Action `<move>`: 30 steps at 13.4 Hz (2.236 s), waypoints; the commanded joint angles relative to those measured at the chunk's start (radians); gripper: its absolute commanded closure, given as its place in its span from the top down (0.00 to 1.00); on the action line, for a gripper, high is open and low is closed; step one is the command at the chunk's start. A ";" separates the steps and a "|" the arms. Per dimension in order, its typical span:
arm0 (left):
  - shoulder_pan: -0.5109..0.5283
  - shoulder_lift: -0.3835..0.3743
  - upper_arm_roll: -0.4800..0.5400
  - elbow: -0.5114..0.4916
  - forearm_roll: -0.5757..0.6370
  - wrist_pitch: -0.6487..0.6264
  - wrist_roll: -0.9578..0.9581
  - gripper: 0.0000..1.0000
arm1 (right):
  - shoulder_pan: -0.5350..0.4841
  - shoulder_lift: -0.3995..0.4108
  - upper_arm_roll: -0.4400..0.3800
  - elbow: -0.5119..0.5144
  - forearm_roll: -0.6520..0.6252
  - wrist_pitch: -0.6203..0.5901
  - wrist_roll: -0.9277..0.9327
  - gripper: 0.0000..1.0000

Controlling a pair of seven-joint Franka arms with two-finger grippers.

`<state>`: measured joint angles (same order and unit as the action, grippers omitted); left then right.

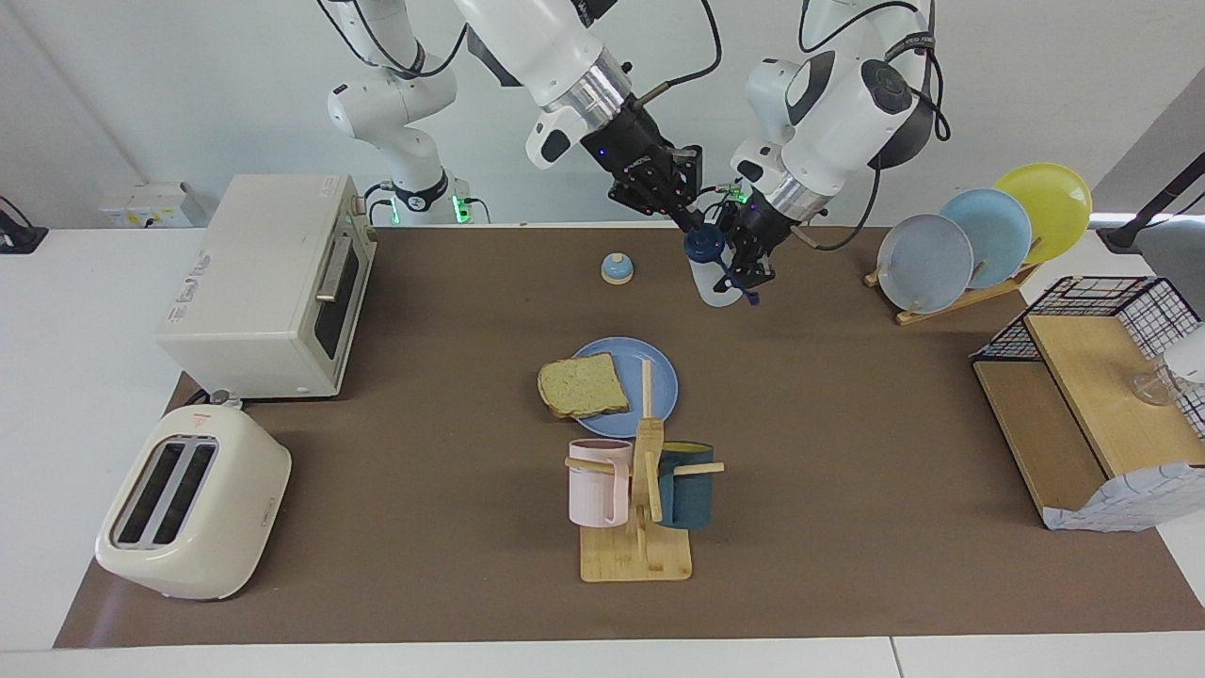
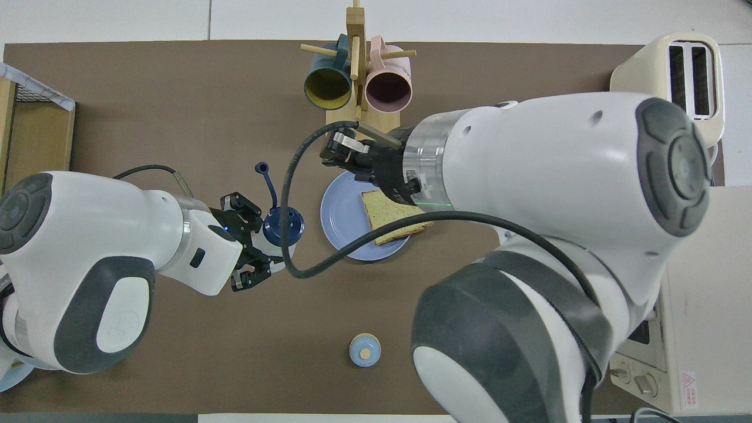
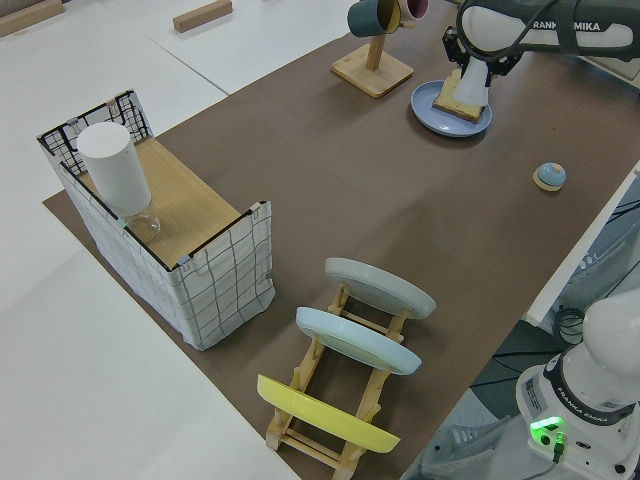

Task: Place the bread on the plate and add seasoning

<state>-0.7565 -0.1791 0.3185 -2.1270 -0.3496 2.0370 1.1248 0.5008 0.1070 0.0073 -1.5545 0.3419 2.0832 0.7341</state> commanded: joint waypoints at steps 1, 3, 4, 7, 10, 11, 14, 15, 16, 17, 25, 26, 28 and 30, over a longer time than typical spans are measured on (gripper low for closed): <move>-0.009 0.001 0.014 0.001 0.015 0.000 -0.013 0.00 | -0.138 -0.033 0.005 -0.030 -0.089 -0.128 -0.205 1.00; -0.007 0.006 0.014 0.009 0.090 0.008 -0.040 0.00 | -0.266 -0.033 0.005 -0.019 -0.159 -0.269 -0.431 1.00; -0.012 0.022 0.013 0.030 0.134 0.008 -0.095 0.00 | -0.306 -0.035 0.005 -0.012 -0.225 -0.326 -0.494 1.00; -0.036 0.076 0.007 0.085 0.271 0.003 -0.203 0.00 | -0.395 -0.068 0.005 -0.034 -0.322 -0.457 -0.560 1.00; -0.078 0.171 0.004 0.159 0.384 0.000 -0.290 0.00 | -0.409 -0.160 -0.039 -0.093 -0.325 -0.523 -0.680 1.00; -0.095 0.191 0.004 0.171 0.430 -0.001 -0.321 0.00 | -0.418 -0.176 -0.038 -0.108 -0.328 -0.547 -0.679 1.00; -0.135 0.248 0.004 0.197 0.540 -0.012 -0.376 0.00 | -0.450 -0.178 -0.043 -0.121 -0.330 -0.535 -0.687 1.00; -0.158 0.282 0.004 0.208 0.587 -0.012 -0.416 0.00 | -0.452 -0.173 -0.049 -0.118 -0.331 -0.534 -0.687 1.00; -0.179 0.311 0.004 0.219 0.634 -0.014 -0.468 0.00 | -0.453 -0.171 -0.052 -0.116 -0.331 -0.534 -0.688 1.00; -0.190 0.329 0.004 0.225 0.665 -0.026 -0.493 0.00 | -0.453 -0.171 -0.055 -0.116 -0.333 -0.531 -0.687 1.00; -0.305 0.565 0.005 0.452 0.871 -0.317 -0.577 0.00 | -0.452 -0.182 -0.105 -0.099 -0.330 -0.586 -0.716 1.00; -0.313 0.572 0.004 0.461 0.892 -0.343 -0.579 0.00 | -0.447 -0.184 -0.104 -0.087 -0.330 -0.612 -0.713 1.00; -0.342 0.581 0.005 0.463 0.945 -0.406 -0.582 0.00 | -0.446 -0.184 -0.104 -0.090 -0.330 -0.612 -0.720 1.00; -0.357 0.595 0.005 0.464 1.013 -0.469 -0.582 0.00 | -0.443 -0.176 -0.104 -0.093 -0.328 -0.606 -0.719 1.00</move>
<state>-1.0862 0.3941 0.3084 -1.6938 0.6023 1.6462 0.5509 0.0601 -0.0714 -0.1001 -1.6475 0.0211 1.4866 0.0409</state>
